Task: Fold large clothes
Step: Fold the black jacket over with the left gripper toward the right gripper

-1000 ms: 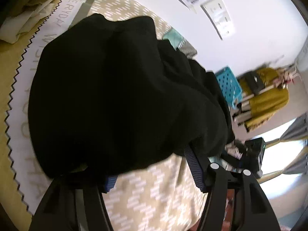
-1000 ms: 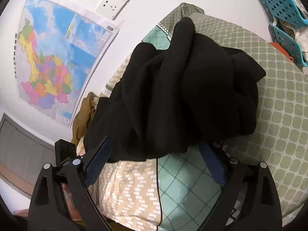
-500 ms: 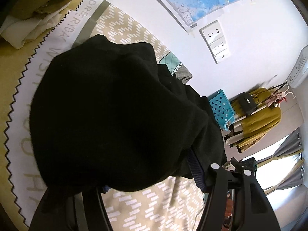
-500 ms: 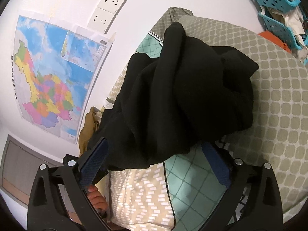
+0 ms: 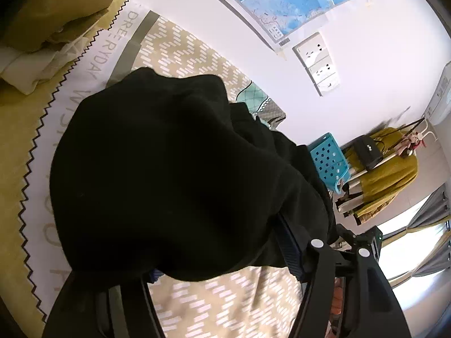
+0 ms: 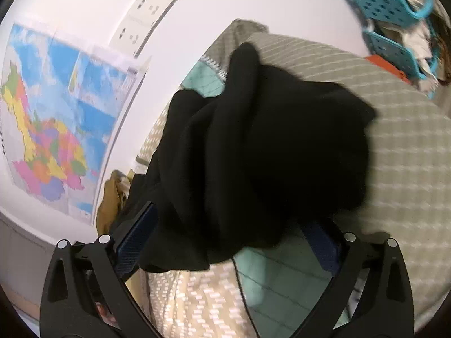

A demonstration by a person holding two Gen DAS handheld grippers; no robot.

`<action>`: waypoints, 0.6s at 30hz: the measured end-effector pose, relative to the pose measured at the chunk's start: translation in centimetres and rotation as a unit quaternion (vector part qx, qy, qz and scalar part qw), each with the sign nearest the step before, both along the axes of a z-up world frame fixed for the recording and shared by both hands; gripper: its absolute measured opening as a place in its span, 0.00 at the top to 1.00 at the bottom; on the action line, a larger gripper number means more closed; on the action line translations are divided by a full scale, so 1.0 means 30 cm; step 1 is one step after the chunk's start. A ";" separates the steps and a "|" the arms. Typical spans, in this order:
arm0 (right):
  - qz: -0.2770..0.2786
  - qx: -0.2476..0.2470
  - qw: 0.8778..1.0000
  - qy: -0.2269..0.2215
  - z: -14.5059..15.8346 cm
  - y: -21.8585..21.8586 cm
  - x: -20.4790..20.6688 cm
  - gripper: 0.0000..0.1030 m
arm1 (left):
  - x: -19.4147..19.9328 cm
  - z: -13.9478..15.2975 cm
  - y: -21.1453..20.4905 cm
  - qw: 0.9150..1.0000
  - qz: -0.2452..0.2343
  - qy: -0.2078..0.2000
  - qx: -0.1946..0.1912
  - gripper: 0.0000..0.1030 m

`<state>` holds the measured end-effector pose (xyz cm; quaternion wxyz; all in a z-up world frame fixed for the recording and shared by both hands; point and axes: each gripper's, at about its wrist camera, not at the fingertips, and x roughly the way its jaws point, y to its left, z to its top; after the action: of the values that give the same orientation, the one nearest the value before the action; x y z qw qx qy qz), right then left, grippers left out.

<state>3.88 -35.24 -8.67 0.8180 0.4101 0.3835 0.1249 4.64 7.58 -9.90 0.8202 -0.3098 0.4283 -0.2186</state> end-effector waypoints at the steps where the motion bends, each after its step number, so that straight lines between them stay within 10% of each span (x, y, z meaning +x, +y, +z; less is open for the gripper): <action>1: -0.011 -0.006 1.000 0.008 -0.004 -0.019 -0.019 0.06 | 0.000 -0.003 0.008 1.000 0.000 0.001 -0.003 0.37; 18: 0.002 -0.012 0.999 -0.043 0.050 0.035 0.120 0.04 | 0.052 0.017 -0.036 1.000 0.005 0.000 0.026 0.26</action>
<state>7.48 -34.19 -7.17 0.8384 0.3935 0.3503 0.1400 6.19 6.50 -9.38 0.8291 -0.2907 0.4319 -0.2037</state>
